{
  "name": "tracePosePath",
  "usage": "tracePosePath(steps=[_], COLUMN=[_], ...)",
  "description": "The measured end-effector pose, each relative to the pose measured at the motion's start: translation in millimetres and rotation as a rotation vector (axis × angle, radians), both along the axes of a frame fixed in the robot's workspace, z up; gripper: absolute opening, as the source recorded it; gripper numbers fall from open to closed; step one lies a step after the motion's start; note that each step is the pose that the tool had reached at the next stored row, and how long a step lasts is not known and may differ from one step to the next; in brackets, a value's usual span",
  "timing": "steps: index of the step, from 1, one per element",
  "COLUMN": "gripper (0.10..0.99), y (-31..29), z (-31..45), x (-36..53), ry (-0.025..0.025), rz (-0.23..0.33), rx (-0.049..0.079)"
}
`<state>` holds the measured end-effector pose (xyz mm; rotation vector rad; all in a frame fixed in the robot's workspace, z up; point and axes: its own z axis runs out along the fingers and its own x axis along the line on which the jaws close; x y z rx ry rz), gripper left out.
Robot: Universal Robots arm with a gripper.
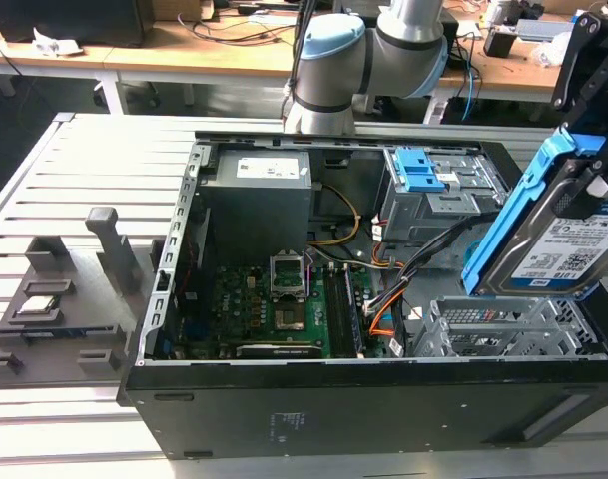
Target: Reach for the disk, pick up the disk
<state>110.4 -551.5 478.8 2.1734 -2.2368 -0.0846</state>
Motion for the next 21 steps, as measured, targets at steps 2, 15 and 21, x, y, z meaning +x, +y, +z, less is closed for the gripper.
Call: tracePosePath(steps=[2, 15, 21], gripper=[0.369, 0.369, 0.369], y=[0.0, 0.0, 0.0], z=[-0.1, -3.7, -10.5], x=[6.7, -8.1, -8.2], ry=[0.0000, 0.0000, 0.0000], rz=[0.000, 0.000, 0.000], rx=[-0.001, -0.002, -0.002])
